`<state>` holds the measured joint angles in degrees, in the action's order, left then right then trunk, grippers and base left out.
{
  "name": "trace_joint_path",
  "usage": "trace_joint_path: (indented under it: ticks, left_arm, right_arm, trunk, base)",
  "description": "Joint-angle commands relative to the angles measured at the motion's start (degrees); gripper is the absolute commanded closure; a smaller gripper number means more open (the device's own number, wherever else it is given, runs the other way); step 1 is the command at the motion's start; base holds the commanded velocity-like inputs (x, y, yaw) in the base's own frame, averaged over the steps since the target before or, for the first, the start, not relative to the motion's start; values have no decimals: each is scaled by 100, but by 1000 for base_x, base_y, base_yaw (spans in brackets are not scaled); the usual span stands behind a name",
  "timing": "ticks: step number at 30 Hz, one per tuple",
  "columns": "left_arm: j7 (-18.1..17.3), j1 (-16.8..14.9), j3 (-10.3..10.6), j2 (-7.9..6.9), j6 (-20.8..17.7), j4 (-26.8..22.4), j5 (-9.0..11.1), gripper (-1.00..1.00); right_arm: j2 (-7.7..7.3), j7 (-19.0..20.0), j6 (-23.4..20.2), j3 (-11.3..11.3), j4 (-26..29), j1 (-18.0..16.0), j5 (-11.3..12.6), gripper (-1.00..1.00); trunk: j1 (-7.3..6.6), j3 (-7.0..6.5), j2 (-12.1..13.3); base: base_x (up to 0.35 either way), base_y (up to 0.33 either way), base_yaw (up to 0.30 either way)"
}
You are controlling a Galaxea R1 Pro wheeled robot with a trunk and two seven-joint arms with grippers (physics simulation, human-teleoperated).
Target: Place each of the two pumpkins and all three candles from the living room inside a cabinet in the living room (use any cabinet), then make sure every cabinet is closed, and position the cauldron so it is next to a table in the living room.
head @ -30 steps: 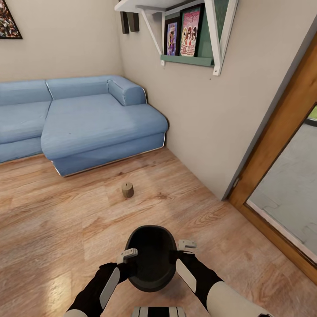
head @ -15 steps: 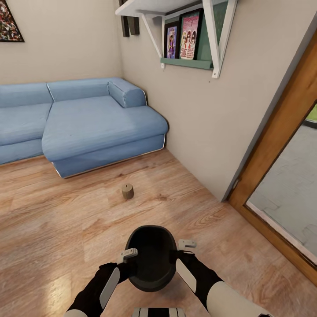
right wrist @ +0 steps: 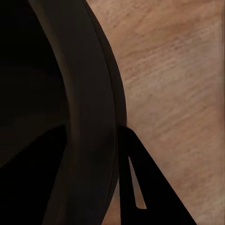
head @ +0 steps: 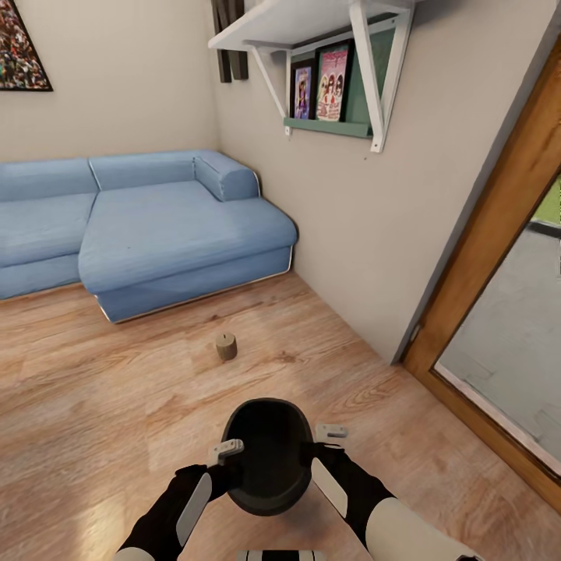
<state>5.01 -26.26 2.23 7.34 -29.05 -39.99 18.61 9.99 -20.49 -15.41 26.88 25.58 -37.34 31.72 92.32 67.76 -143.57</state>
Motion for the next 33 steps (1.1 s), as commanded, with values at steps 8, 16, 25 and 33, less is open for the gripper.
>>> trace_joint_path:
  ticks: [8,16,25,33]
  left_arm:
    - [0,-2,-20,-5,-4,0,-50,100]
    - [0,-2,-21,-13,-4,0,-50,100]
    - [-3,0,-21,-26,-4,0,-42,100]
    - [-4,-1,-45,-23,-4,0,-32,100]
  right_arm:
    - [0,11,26,4,15,-1,90,100]
    - [0,445,35,-23,23,-1,117,100]
    - [0,493,29,-27,26,-2,158,100]
    - [0,489,29,-33,26,-10,159,100]
  trunk:
    - [-21,-178,11]
    - [-41,-355,21]
    - [-65,-555,33]
    - [-240,-698,354]
  base:
    - [0,0,0]
    - [0,0,0]
    - [0,0,0]
    - [0,0,0]
